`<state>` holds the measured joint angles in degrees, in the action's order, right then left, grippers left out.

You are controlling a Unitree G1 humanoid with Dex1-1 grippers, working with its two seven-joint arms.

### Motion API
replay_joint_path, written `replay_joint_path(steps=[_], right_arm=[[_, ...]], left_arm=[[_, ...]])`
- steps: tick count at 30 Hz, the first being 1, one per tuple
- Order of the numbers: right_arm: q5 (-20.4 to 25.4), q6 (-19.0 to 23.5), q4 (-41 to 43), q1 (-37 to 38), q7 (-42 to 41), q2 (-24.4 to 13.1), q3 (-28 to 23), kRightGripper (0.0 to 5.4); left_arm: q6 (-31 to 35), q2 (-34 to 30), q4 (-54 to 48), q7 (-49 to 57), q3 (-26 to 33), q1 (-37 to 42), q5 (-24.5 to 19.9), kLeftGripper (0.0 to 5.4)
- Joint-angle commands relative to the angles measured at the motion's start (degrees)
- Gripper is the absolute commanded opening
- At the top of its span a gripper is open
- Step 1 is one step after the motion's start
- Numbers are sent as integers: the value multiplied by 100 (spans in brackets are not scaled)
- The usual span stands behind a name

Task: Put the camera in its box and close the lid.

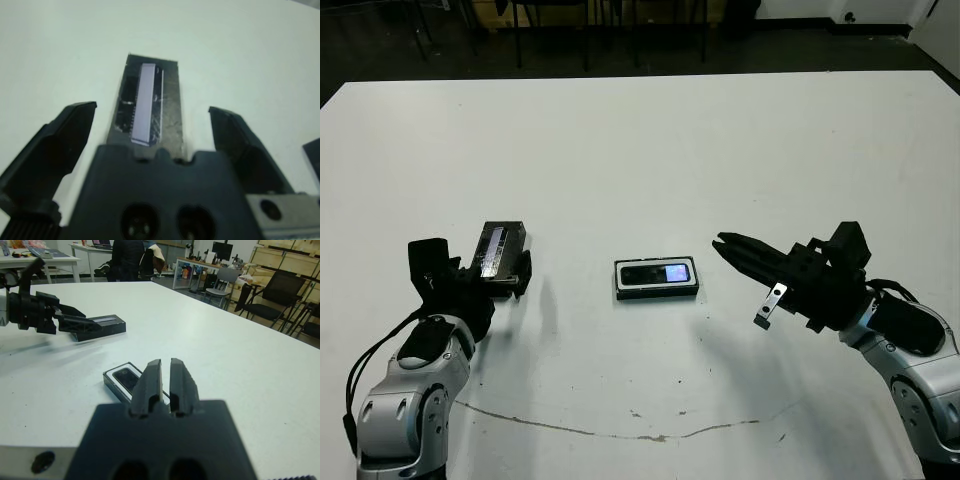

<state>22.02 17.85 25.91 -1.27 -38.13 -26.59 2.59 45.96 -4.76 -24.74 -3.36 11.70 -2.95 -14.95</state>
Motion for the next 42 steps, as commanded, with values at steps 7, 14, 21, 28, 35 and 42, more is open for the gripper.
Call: replay_joint_path(steps=[7,14,21,28,35,42], right_arm=[[30,116,-42,78,0,-55,-18,0],[-29,30,-66,86,-2,-56,-13,0],[-13,16,-49,110,7,-38,-29,0],[15,-43,-101,100,-46,-28,-31,0],[7,-42,-91,120,-28,-15,-36,0],[78,-124,-132,123,-111,2,-63,0]], left_arm=[[-39,-176,310,-141,24,-90,10,538],[-61,-162,479,-220,80,-93,-80,538],[-160,-260,611,-281,-3,-127,-43,538],[-341,-443,719,-404,-164,-222,61,538],[-434,-484,666,-329,-288,-311,211,493],[-600,-484,641,-318,-380,-410,338,363]])
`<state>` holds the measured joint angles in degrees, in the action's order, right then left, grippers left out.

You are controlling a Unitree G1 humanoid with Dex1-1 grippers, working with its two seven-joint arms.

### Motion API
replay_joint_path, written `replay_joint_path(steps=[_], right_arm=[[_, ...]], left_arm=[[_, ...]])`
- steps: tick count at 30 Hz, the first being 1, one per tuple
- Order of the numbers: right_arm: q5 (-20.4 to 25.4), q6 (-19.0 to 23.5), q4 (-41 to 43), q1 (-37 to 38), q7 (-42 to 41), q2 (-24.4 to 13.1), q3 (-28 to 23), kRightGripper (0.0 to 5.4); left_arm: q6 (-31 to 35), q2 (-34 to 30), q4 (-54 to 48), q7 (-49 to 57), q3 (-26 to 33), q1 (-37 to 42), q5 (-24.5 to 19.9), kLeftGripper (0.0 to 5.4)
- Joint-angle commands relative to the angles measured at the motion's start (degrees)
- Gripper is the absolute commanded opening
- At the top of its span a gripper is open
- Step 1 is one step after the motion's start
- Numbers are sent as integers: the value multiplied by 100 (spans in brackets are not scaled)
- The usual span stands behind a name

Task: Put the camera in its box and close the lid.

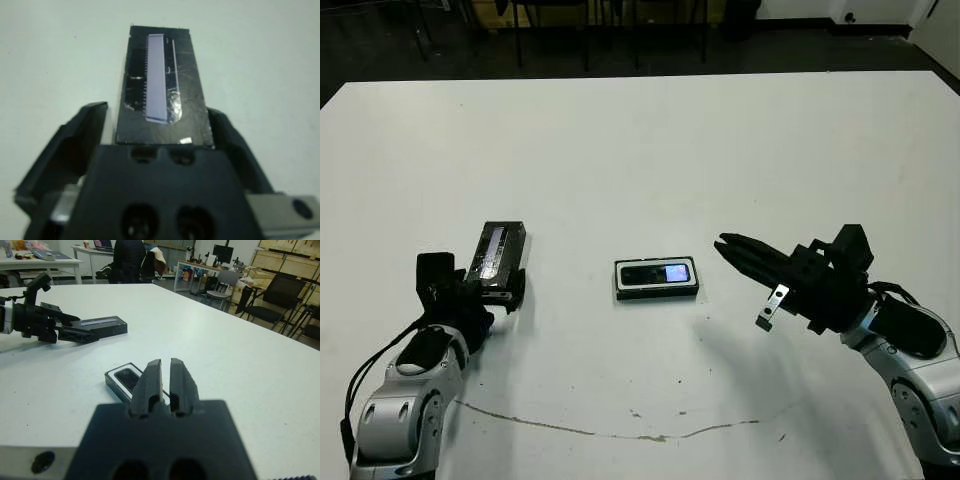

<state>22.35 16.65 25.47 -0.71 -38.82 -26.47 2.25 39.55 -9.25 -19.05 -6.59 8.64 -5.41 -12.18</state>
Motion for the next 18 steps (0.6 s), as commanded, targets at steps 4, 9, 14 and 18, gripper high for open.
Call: replay_joint_path(steps=[4,9,14,18], right_arm=[[36,-291,-251,73,-123,57,-29,0],[78,-253,-272,68,-120,34,-28,0],[95,-432,-374,72,-202,71,-15,0],[82,-381,-292,102,-177,44,11,0]], left_arm=[[105,-19,63,-35,-25,-177,-34,286],[11,-60,92,-161,-22,-218,-71,272],[11,-92,97,-272,-7,-232,-87,272],[-126,-161,81,-454,-23,-279,-93,272]])
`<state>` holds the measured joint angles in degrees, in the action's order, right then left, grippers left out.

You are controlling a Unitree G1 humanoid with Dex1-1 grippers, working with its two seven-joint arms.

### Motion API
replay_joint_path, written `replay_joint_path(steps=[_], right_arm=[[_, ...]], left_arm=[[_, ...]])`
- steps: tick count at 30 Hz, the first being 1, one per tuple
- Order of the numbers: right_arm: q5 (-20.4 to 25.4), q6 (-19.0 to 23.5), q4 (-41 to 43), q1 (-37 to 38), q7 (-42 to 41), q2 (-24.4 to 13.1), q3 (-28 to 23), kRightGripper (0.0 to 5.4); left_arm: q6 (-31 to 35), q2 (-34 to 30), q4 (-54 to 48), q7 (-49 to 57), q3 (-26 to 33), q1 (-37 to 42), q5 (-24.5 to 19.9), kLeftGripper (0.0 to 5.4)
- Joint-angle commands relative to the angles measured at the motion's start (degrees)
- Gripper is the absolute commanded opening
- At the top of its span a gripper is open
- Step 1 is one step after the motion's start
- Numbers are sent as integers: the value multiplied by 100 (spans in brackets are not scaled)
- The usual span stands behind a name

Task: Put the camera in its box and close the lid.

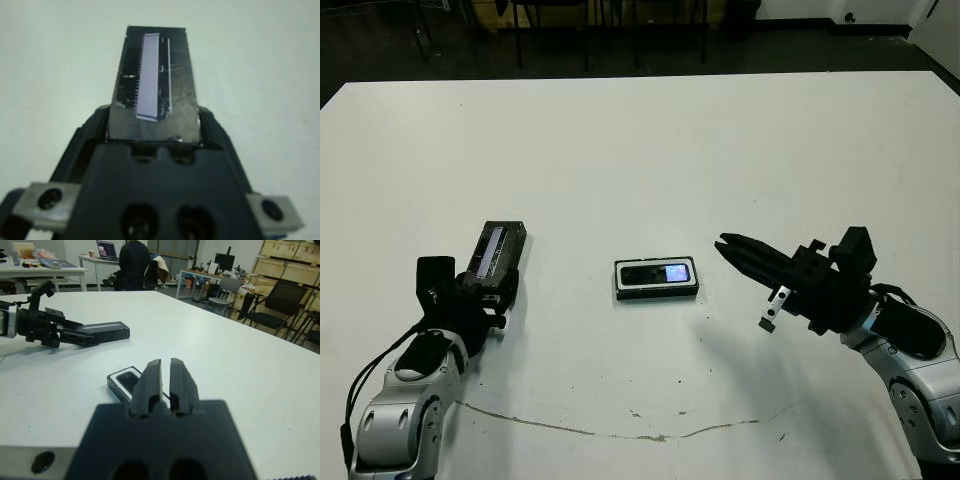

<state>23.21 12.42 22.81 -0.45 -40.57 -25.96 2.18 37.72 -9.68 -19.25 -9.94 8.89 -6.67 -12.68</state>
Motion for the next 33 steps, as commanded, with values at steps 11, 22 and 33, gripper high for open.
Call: replay_joint_path(steps=[11,22,33], right_arm=[[-114,146,50,141,152,-3,79,0],[-122,533,-31,-38,312,-106,-3,0],[-205,693,-304,-259,450,-86,-113,0]], left_arm=[[-634,-1281,-197,-1691,47,286,-458,272],[-1605,-2618,878,-4090,-714,1877,-523,272],[-1484,-2900,1368,-4995,-1628,2848,-291,272]])
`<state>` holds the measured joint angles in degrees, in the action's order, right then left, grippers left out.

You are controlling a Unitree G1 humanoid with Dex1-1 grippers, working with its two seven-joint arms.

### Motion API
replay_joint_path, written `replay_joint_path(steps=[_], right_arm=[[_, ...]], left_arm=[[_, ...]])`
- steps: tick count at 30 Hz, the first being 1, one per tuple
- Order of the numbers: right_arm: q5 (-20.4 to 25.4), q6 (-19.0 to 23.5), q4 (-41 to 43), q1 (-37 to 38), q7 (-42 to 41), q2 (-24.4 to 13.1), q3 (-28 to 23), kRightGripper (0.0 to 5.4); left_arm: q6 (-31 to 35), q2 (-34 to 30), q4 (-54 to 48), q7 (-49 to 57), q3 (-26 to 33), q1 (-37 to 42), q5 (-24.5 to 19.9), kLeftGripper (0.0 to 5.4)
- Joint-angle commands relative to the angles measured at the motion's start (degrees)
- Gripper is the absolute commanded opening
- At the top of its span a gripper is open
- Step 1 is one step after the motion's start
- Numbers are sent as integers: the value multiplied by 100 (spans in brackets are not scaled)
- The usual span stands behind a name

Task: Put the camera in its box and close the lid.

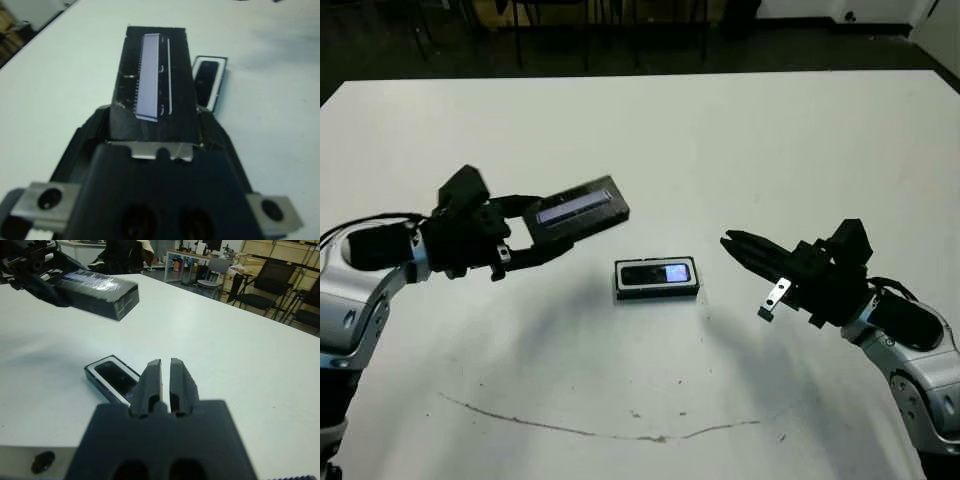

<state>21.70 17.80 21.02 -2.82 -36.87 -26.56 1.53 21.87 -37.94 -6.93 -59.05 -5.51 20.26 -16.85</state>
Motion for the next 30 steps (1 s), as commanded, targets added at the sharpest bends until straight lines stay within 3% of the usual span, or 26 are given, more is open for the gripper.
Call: replay_joint_path(steps=[1,5,15,22,30], right_arm=[[-49,135,-154,-27,86,-14,-62,0],[-68,117,-271,-68,86,-23,-88,0],[-71,-41,-505,-86,-4,6,-99,0],[-98,172,-354,-25,118,-34,-88,0],[-89,270,-275,2,185,-6,-97,0]], left_arm=[[102,-65,167,-90,-237,214,155,272],[302,31,317,-30,-390,434,203,272],[-35,484,1198,-207,-562,758,160,272],[-269,807,2340,-1004,-652,1134,29,272],[-552,1060,3416,-1679,-943,1544,313,272]])
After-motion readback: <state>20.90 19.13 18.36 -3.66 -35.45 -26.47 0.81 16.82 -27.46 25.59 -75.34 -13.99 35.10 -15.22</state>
